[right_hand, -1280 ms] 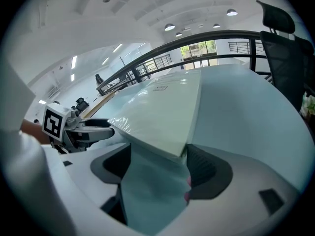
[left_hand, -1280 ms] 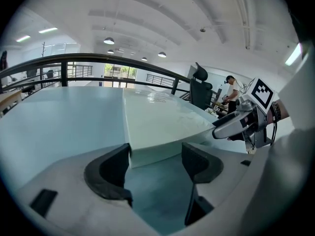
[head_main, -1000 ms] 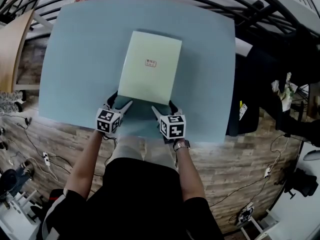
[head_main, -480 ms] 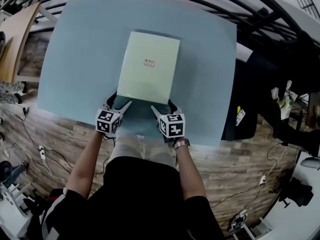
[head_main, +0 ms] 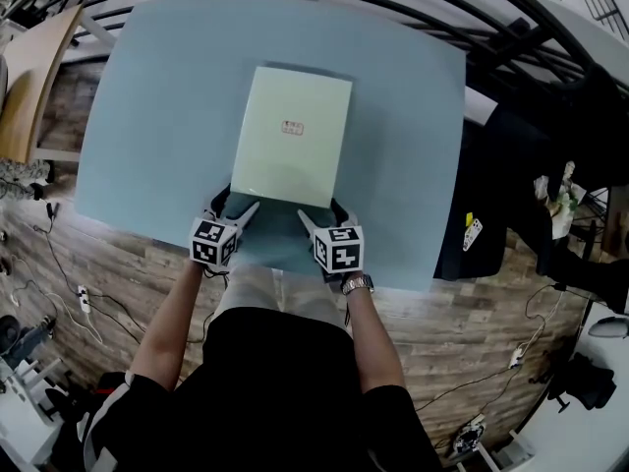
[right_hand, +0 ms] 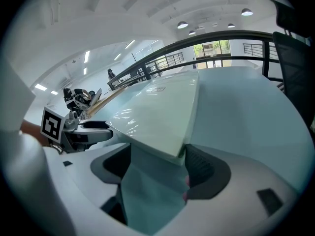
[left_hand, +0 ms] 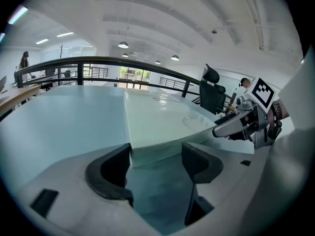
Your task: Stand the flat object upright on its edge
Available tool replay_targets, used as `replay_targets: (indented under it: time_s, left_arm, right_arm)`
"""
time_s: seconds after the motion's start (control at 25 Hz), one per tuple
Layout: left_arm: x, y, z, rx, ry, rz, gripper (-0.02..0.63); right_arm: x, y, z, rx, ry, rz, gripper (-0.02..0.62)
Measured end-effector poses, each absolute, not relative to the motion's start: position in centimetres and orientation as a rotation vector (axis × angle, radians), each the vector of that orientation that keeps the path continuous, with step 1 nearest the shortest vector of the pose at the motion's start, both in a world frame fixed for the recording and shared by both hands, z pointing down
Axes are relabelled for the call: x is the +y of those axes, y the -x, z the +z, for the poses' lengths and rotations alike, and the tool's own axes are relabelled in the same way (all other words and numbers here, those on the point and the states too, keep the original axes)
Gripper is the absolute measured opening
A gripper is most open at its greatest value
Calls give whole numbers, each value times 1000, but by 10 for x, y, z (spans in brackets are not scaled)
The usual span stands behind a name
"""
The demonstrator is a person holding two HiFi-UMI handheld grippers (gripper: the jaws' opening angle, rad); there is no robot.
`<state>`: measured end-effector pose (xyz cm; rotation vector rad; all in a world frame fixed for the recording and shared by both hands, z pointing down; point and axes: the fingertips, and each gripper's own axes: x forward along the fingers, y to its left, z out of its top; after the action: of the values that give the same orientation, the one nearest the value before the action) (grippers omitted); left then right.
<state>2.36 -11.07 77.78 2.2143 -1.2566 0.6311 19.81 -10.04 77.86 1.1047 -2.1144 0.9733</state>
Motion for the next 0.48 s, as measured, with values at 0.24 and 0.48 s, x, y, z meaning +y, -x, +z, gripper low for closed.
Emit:
replay_targets:
  time_s: [0.24, 0.48]
  left_arm:
    - [-110, -21, 778, -1237, -2222, 635, 330]
    - [-108, -24, 778, -1210, -2227, 631, 328]
  right_arm:
    - [-101, -195, 777, -2120, -1125, 986, 336]
    - [-100, -198, 776, -2110, -1158, 999, 336]
